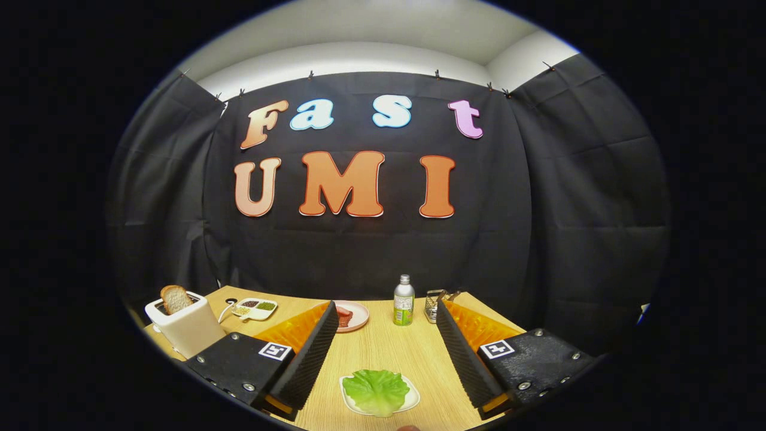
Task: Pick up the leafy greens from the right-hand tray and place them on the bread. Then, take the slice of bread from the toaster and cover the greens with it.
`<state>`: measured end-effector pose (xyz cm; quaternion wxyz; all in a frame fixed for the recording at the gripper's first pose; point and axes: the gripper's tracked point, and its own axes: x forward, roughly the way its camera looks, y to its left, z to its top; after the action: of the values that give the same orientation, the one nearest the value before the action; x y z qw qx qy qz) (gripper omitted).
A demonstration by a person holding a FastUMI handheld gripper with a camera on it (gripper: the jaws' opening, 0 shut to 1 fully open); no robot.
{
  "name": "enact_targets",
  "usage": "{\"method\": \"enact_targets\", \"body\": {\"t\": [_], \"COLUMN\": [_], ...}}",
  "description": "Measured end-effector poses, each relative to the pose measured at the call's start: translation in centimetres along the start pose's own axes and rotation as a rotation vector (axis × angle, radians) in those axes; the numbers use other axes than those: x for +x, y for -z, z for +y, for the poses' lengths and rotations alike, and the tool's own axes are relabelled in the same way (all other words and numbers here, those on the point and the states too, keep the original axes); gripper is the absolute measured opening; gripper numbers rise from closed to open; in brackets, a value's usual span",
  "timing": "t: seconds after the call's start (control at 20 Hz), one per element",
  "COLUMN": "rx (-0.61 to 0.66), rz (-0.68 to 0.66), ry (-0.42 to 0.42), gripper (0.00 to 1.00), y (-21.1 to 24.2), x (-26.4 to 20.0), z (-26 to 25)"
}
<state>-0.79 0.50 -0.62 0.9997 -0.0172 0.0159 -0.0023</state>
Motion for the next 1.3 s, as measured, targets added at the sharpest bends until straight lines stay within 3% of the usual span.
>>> {"method": "enact_targets", "body": {"t": [0.75, 1.3], "rx": [-0.004, -0.04], "rz": [0.075, 0.443], "ry": [-0.031, -0.12], "gripper": [0.99, 0.99], "y": [1.9, 10.1], "x": [1.2, 4.5], "z": [1.1, 2.8]}}
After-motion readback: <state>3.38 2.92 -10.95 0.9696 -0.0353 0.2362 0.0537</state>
